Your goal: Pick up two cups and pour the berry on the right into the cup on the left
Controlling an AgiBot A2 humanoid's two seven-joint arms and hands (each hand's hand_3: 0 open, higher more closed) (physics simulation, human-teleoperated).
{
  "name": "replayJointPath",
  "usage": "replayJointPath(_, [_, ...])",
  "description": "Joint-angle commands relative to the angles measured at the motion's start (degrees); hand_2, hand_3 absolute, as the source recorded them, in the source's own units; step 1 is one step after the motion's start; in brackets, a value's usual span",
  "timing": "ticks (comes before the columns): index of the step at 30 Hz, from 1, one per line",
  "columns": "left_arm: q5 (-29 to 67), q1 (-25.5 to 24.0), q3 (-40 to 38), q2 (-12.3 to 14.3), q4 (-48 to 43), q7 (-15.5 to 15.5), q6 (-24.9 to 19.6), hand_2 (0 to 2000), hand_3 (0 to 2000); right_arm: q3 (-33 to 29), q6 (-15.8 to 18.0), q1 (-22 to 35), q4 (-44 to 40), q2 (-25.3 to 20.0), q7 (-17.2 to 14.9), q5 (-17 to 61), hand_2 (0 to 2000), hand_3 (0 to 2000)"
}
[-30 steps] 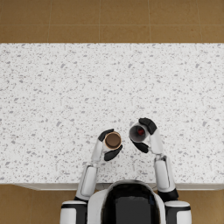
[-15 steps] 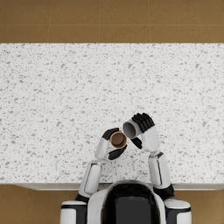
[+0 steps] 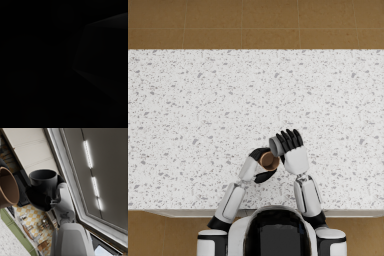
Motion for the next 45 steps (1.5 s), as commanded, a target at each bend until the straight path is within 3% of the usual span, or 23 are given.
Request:
replayJointPath(1, [0.00,0.17,-0.51,0.20,-0.52,0.00,0.03,2000,1280,0.36,0.02,0.56,0.84,-0.54,0.01,1.84,2000,1280])
replayJointPath(19, [-0.01,2.26,-2.23,2.68,2.41,0.03,-0.31,2000,1280,4.98,-0.22,-1.05,4.51,-0.75,0.10,34.85,2000,1280])
replayJointPath(20, [-0.01,2.31,-2.30,2.77,2.26,0.03,-0.35,2000,1280,11.80,-0.22,4.41,4.51,10.82,0.11,36.67,2000,1280])
replayJointPath(21, [0.00,2.39,-2.63,2.88,2.43,0.03,-0.39,2000,1280,6.50,-0.19,0.11,4.51,2.06,0.09,38.43,2000,1280])
replayJointPath(29, [-0.01,1.93,-3.00,2.93,3.13,0.06,-0.66,2000,1280,6.99,-0.40,-0.18,4.14,1.58,0.03,50.61,2000,1280])
replayJointPath(45, [-0.01,0.84,-4.40,2.60,1.76,0.09,-0.73,2000,1280,6.53,-0.33,-1.88,3.91,2.19,0.02,52.27,2000,1280])
